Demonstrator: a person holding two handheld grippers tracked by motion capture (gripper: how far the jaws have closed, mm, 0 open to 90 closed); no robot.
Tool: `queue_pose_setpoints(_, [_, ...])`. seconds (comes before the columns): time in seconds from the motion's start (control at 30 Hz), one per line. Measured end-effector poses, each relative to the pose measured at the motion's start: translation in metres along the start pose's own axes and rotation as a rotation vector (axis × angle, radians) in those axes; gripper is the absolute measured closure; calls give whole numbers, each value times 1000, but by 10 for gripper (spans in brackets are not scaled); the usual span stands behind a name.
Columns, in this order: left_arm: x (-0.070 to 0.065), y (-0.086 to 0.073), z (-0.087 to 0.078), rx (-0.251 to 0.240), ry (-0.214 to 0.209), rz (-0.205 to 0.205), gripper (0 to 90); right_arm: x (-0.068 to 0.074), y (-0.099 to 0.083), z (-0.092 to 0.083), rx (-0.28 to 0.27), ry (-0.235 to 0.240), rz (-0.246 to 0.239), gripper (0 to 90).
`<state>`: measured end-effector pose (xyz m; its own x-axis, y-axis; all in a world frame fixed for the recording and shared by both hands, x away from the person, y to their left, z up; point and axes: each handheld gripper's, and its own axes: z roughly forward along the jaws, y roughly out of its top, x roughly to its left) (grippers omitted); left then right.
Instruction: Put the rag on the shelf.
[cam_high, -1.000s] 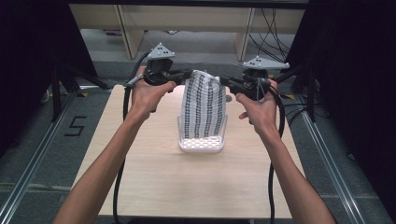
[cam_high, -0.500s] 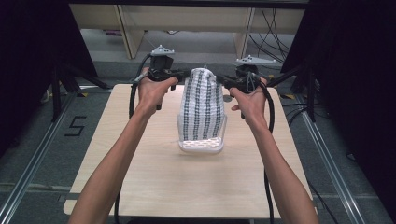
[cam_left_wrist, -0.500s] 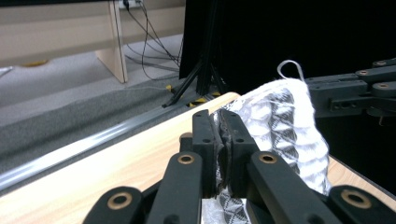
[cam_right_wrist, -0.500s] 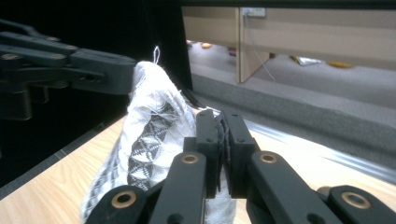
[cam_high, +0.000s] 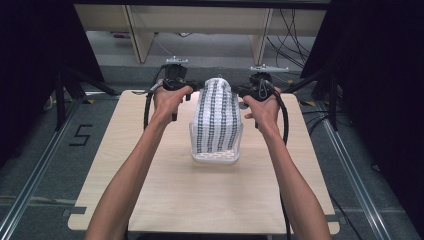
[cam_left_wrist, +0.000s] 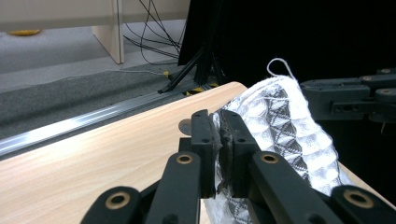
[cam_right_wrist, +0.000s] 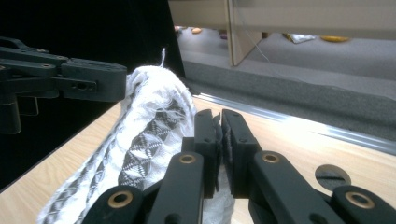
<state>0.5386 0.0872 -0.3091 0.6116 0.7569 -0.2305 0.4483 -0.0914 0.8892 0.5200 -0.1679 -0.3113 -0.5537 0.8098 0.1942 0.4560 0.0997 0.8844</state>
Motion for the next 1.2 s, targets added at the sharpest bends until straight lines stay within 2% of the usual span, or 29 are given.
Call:
queue_pose_setpoints(0.3, [9, -12, 13, 13, 8, -37, 821, -6, -5, 11, 31, -38, 24, 844])
queue_pose_setpoints(0.43, [11, -15, 15, 24, 10, -43, 713, -7, -7, 16, 49, -47, 30, 787])
queue_pose_setpoints(0.5, [12, -16, 14, 29, 2, -43, 668, -8, -7, 18, 45, -61, 2, 751])
queue_pose_setpoints(0.53, [11, -16, 13, 28, 4, -40, 662, -5, -8, 18, 49, -60, 10, 751])
queue_pose_setpoints(0.6, [10, -15, 10, 28, -1, -33, 653, -6, -8, 19, 45, -55, -21, 748])
queue_pose_setpoints(0.83, [10, -15, -3, 58, -20, 2, 615, -5, -7, 12, 46, -48, 0, 727])
queue_pose_setpoints(0.87, [10, -15, -5, 61, -19, 8, 612, -6, -7, 11, 48, -42, -17, 717])
queue_pose_setpoints(0.9, [10, -16, -6, 61, -20, 10, 611, -5, -8, 10, 48, -40, 0, 711])
queue_pose_setpoints(1.03, [11, -18, -13, 59, -15, 13, 590, -4, -8, 5, 55, -49, -40, 681])
queue_pose_setpoints(1.2, [12, -20, -20, 75, -29, 23, 542, -2, -7, 0, 55, -39, -38, 653])
